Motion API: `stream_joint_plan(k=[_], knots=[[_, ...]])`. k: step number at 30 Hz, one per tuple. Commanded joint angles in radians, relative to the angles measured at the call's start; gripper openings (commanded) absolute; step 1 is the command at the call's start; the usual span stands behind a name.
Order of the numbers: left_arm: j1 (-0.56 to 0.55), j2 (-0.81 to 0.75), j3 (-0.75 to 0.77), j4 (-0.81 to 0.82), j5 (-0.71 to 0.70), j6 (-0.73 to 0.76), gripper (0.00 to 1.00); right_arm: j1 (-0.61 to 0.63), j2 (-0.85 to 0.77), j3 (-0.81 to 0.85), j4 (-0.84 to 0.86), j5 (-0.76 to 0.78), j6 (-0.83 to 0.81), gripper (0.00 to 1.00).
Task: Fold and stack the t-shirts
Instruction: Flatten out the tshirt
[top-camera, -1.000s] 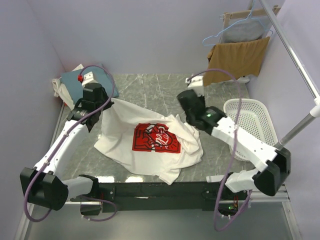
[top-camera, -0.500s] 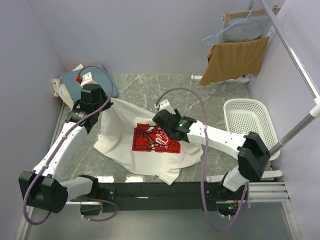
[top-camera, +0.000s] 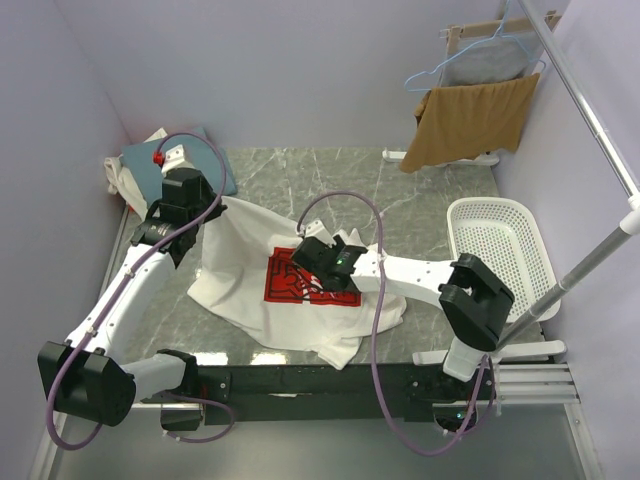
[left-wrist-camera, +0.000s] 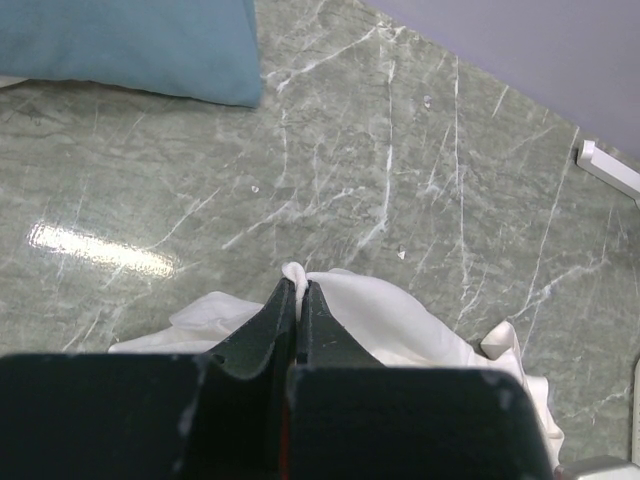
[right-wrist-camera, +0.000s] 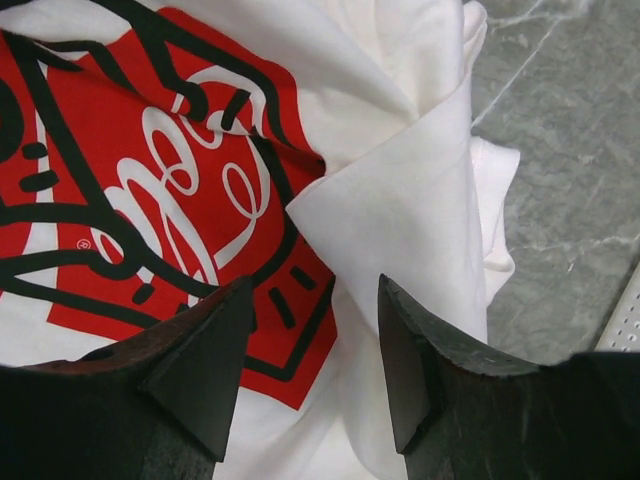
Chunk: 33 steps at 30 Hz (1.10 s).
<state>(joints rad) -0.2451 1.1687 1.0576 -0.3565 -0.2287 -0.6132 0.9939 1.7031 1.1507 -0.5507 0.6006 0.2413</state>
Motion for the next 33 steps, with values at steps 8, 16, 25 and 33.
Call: stream_joint_plan(k=[8, 16, 25, 33], knots=[[0.007, -0.014, -0.004, 0.044, 0.011, 0.003, 0.01, -0.009, 0.102, -0.003, 0.034, 0.226, 0.015, 0.60], [0.007, -0.014, -0.005, 0.040, 0.012, 0.006, 0.01, -0.063, 0.095, 0.000, 0.044, 0.249, 0.033, 0.35], [0.009, -0.017, -0.008, 0.045, 0.019, 0.004, 0.01, -0.081, 0.003, -0.002, 0.051, 0.232, -0.002, 0.54], [0.009, -0.018, -0.010, 0.044, 0.019, 0.007, 0.01, -0.084, 0.047, 0.024, 0.044, 0.194, -0.010, 0.47]])
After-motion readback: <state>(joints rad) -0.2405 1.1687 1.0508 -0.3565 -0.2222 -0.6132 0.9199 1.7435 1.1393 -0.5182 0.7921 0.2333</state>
